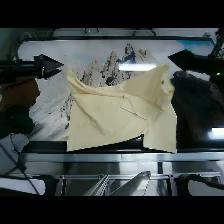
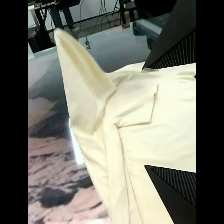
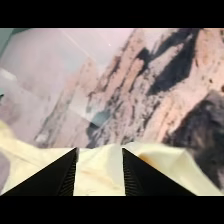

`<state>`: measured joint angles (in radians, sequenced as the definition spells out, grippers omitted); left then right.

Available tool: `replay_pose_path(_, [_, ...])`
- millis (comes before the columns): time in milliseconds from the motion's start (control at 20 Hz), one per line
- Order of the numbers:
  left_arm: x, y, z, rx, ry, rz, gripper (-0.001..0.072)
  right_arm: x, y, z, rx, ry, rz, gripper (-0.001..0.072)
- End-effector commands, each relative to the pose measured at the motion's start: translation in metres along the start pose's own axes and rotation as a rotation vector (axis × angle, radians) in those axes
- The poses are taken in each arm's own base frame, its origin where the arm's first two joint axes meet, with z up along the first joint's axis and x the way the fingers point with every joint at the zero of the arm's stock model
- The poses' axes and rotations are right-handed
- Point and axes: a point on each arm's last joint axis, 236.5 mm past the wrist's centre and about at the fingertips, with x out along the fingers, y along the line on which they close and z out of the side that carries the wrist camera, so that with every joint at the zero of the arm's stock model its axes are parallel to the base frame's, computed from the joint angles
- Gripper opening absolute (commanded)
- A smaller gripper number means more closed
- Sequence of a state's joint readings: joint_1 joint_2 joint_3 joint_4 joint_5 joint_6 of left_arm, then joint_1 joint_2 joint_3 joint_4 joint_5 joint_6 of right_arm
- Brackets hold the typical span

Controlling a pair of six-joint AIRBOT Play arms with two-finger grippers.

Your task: Fold the shirts.

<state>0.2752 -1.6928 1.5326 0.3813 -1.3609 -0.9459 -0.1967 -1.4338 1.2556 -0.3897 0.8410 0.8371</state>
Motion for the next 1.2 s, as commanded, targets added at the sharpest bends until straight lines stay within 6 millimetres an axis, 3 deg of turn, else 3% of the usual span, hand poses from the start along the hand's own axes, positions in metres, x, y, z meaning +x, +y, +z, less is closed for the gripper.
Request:
replay_pose_path(0, [0.019,0.061,0.004,-0.147,0.096,-0.005,0.0631,0.013,-0.070,-0.005,0.035,0.035,-0.097,0.0403])
replay_pose_path(100, [0.004,0.067,-0.008,-0.224,0.155,-0.043,0.0631,-0.021,-0.108,-0.017,0.037,0.130,-0.173,0.0403])
replay_pose_path(250, [-0.007,0.063,-0.052,-0.365,0.273,-0.112,0.0630,-0.073,-0.170,-0.096,0.128,0.443,-0.301,0.0403])
replay_pose_path(350, [-0.005,0.059,-0.083,-0.448,0.310,-0.133,0.0630,-0.084,-0.184,-0.132,0.194,0.564,-0.268,0.0403])
replay_pose_path(500, [-0.012,0.060,-0.138,-0.521,0.376,-0.079,0.0630,-0.087,-0.180,-0.177,0.281,0.721,-0.180,0.0403])
replay_pose_path(700, [-0.047,0.090,-0.201,-0.587,0.433,0.153,0.0630,-0.100,-0.182,-0.209,0.327,0.837,-0.186,0.0403])
replay_pose_path(800, [-0.061,0.102,-0.226,-0.643,0.429,0.234,0.0630,-0.094,-0.183,-0.223,0.343,0.839,-0.193,0.0403])
replay_pose_path(900, [-0.069,0.102,-0.250,-0.716,0.448,0.239,0.0630,-0.086,-0.180,-0.238,0.349,0.856,-0.179,0.0403])
replay_pose_path(1050, [-0.067,0.097,-0.281,-0.819,0.472,0.210,0.0630,-0.063,-0.162,-0.249,0.348,0.878,-0.102,0.0401])
replay_pose_path(1150, [-0.063,0.094,-0.297,-0.858,0.489,0.203,0.0630,-0.050,-0.148,-0.251,0.320,0.882,-0.061,0.0344])
